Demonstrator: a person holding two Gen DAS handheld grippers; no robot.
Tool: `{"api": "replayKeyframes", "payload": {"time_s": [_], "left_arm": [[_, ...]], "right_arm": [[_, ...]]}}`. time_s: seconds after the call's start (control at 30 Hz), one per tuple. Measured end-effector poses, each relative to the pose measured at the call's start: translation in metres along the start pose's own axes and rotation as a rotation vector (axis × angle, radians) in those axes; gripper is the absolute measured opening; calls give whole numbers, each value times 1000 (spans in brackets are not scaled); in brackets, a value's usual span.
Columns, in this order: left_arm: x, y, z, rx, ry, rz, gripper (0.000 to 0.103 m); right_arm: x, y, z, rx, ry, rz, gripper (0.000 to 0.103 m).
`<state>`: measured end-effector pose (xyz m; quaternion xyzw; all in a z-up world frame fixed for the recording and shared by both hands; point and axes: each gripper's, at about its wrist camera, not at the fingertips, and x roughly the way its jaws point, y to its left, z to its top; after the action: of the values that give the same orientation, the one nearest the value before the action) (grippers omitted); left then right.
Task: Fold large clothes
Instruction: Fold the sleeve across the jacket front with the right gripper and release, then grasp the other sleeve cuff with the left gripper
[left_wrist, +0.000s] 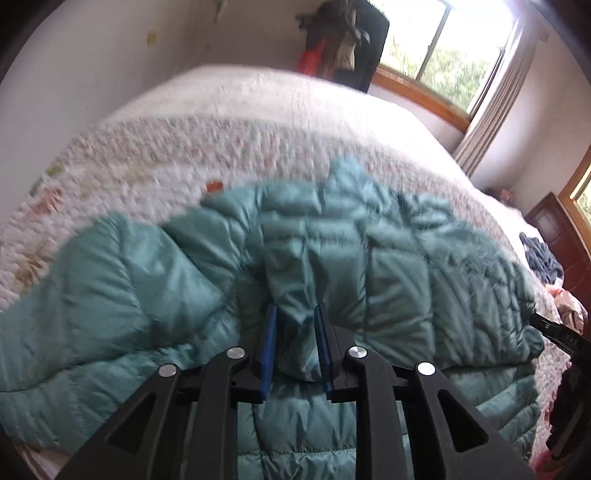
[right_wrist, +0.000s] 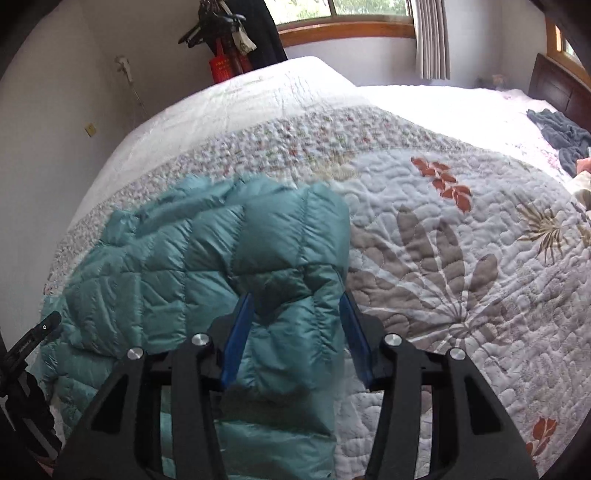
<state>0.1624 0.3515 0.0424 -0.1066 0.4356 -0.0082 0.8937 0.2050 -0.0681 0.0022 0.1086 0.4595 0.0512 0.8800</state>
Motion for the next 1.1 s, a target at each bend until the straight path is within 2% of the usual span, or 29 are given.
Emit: {"api": "replayKeyframes", "payload": {"time_s": [0.07, 0.17, 0.3, 0.4, 0.53, 0.63, 0.77, 0.83, 0.9, 1.1], "left_arm": [[-13, -15, 4, 32, -29, -32, 31], [-6, -39, 4, 73, 11, -83, 33], [37, -45, -2, 81, 107, -38, 33], [58, -37, -11, 61, 139, -39, 33], [53, -36, -12, 58, 140, -42, 33], [27, -29, -14, 46, 121, -56, 35], [-29, -1, -30, 35, 50, -91, 54], [-57, 27, -44, 3, 25, -73, 63], [-81, 63, -62, -58, 11, -33, 65], [-123, 186, -116, -303, 6, 155, 66]], "right_arm": [[-14, 12, 0, -24, -24, 59, 49], [-9, 31, -3, -62, 7, 113, 49], [25, 34, -8, -65, 88, 60, 47], [48, 23, -11, -48, 137, 73, 47], [46, 24, -15, -48, 134, 83, 47], [25, 28, -14, -38, 119, 130, 49], [-18, 44, -15, -61, 75, 194, 58], [-36, 58, -19, -92, 54, 220, 62], [-49, 74, -27, -137, 42, 234, 68], [-48, 110, -59, -227, 100, 245, 69]]}}
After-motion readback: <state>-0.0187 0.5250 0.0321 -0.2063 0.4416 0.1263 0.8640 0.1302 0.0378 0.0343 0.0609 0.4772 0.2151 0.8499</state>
